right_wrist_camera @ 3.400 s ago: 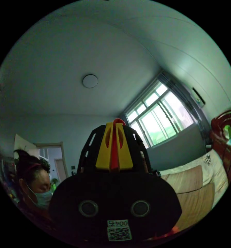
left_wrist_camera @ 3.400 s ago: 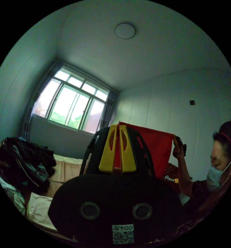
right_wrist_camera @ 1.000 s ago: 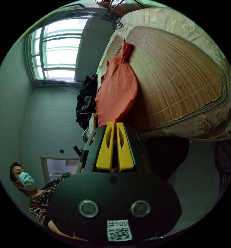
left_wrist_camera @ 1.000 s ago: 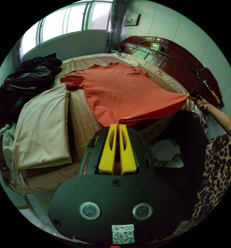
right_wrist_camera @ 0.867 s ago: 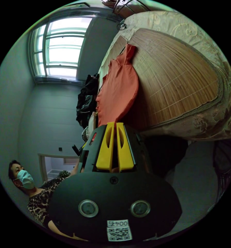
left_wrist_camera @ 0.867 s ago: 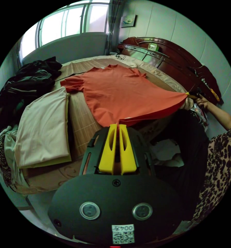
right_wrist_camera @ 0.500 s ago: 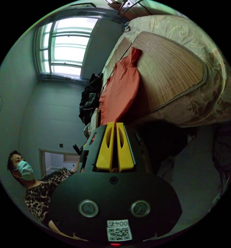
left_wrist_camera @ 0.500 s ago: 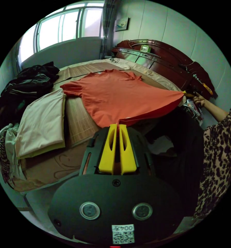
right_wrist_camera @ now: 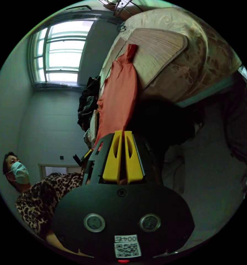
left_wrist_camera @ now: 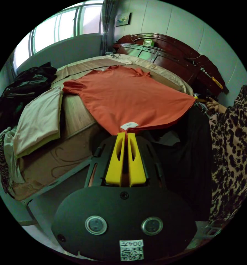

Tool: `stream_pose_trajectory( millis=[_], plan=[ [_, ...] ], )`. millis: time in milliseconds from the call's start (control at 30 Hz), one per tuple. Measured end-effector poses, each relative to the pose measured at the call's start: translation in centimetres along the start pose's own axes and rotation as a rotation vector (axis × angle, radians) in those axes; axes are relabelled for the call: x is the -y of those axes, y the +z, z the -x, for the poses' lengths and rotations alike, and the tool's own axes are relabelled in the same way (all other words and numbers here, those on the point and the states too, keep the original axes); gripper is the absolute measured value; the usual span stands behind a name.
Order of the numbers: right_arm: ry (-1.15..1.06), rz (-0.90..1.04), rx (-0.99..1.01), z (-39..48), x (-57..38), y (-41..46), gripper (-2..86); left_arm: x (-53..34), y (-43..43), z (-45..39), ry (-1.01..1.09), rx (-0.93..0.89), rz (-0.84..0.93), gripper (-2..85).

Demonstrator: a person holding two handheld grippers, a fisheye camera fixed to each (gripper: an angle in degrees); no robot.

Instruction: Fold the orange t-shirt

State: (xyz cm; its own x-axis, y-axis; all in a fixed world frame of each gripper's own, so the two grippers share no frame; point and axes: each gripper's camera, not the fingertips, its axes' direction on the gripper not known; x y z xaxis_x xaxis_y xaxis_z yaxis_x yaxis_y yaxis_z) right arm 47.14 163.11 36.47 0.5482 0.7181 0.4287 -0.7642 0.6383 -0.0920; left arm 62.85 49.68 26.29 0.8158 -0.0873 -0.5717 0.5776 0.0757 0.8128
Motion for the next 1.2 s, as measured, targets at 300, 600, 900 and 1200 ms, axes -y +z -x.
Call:
stream_pose_trajectory(
  millis=[300,600,900,1200],
  plan=[
    [0.266,-0.191,0.209,-2.9,-3.4,1.0,8.5,-5.1,2.5,0.4,-0.149,-0.102,0.041,1.1],
    [-0.215,-0.033,-0.624,16.4,3.6,9.4,6.8,4.4,3.8,-3.8,0.077,0.208,0.009,1.0],
    [-0.674,0.190,-1.262,26.8,8.7,34.0,3.2,13.6,23.3,-11.4,0.284,0.436,0.281,0.9],
    [-0.667,0.365,-1.205,25.9,9.3,38.8,1.0,11.5,30.8,-15.6,0.332,0.484,0.346,0.6]
  ],
)
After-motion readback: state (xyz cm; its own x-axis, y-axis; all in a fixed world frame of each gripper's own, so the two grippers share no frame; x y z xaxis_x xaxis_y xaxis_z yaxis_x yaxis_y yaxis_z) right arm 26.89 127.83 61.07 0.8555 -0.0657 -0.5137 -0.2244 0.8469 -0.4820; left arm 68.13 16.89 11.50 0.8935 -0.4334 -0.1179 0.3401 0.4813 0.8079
